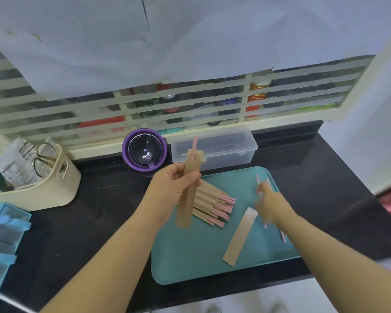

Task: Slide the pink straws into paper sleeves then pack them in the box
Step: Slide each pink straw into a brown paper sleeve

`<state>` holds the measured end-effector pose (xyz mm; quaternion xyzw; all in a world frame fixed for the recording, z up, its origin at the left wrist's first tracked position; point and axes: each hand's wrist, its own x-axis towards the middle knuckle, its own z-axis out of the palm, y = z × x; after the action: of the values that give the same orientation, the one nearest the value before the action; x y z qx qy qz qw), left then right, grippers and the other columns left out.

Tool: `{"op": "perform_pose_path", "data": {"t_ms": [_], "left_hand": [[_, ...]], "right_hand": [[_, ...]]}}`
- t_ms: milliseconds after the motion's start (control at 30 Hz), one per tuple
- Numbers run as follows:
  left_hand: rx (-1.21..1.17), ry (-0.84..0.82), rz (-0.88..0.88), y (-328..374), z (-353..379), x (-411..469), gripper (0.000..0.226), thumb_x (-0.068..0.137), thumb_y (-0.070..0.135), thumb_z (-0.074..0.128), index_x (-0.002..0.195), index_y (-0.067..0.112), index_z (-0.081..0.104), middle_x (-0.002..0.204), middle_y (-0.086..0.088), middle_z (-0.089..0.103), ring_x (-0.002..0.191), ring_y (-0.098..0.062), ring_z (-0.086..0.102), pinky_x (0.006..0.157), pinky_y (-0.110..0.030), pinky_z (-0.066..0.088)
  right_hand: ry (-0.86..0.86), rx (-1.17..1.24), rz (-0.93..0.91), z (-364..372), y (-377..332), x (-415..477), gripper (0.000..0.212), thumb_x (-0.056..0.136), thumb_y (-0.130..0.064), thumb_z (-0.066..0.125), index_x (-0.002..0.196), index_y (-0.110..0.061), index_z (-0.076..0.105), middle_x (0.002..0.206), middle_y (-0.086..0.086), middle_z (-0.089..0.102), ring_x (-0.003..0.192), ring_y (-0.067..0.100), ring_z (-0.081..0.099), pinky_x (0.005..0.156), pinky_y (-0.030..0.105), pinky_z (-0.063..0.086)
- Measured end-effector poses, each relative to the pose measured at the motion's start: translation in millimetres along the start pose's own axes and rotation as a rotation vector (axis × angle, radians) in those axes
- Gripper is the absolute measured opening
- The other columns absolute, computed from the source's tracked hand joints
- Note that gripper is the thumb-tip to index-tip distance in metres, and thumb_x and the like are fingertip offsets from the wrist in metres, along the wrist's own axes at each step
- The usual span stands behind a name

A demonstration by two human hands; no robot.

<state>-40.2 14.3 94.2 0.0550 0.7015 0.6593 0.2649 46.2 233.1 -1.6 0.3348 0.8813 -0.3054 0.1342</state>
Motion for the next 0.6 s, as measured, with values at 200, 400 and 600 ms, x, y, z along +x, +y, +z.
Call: {"op": "perform_pose_path", "data": {"t_ms": [200, 400, 600], "left_hand": [[0.001, -0.004, 0.007, 6.4, -5.1, -3.7, 0.014, 0.086, 0.01, 0.063, 0.098, 0.016, 0.066, 0.081, 0.0, 0.074, 0.083, -0.017, 0.067, 0.099, -0.049, 0.048], [-0.019, -0.031, 0.002, 15.5, -5.6, -4.5, 0.012, 0.089, 0.01, 0.061, 0.099, 0.014, 0.065, 0.087, -0.001, 0.075, 0.081, -0.015, 0.069, 0.097, -0.046, 0.05], [0.047, -0.102, -0.002, 22.2, -6.1, -6.7, 0.012, 0.089, 0.011, 0.061, 0.099, 0.014, 0.067, 0.094, -0.004, 0.075, 0.085, -0.015, 0.07, 0.096, -0.044, 0.05]], "right_hand": [[-0.191, 1.157, -0.15, -73.8, -66.6, -24.0, 0.025, 0.091, -0.003, 0.039, 0.086, -0.008, 0.062, 0.064, 0.005, 0.052, 0.057, 0.012, 0.05, 0.063, 0.027, 0.055], [-0.337, 1.517, -0.488, -127.1, -113.1, -68.9, 0.017, 0.093, -0.008, 0.047, 0.102, -0.01, 0.061, 0.083, 0.002, 0.072, 0.068, 0.012, 0.065, 0.072, 0.026, 0.058], [0.132, 1.041, -0.648, -131.6, -126.6, -74.9, 0.024, 0.098, -0.023, 0.048, 0.097, -0.014, 0.07, 0.062, -0.006, 0.054, 0.054, 0.008, 0.042, 0.057, 0.016, 0.043]]}}
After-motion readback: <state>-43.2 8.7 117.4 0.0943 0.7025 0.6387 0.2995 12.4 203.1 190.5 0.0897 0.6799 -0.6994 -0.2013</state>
